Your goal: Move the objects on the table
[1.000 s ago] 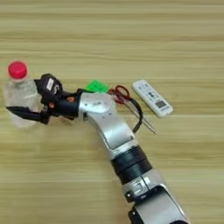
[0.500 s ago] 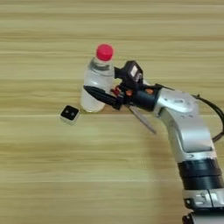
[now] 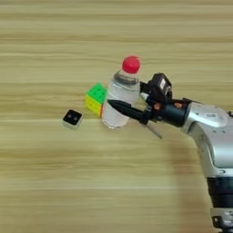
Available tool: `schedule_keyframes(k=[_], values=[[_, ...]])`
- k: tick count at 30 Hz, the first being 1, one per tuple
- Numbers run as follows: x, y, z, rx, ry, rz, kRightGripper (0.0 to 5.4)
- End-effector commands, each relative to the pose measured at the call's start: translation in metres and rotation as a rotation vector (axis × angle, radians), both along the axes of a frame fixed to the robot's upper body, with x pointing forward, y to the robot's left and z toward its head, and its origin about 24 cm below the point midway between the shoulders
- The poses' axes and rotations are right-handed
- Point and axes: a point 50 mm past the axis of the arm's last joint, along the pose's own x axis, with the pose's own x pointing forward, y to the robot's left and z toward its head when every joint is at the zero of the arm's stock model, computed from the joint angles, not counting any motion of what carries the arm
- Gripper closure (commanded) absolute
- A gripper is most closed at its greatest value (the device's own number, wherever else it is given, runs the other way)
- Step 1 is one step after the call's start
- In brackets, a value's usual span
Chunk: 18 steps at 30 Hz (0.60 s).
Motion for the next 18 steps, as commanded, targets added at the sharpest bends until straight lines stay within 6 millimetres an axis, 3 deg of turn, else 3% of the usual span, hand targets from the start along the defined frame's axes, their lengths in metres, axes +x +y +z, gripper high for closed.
schedule_keyframes(k=[1, 7, 17, 18], values=[[0.006, 0.016, 0.012, -0.024, -0.141, 0.013, 2.15], [0.005, 0.027, 0.001, -0.046, -0.164, 0.024, 2.16], [0.004, 0.029, -0.01, -0.088, -0.178, 0.022, 2.16], [0.004, 0.028, -0.011, -0.089, -0.179, 0.02, 1.98]])
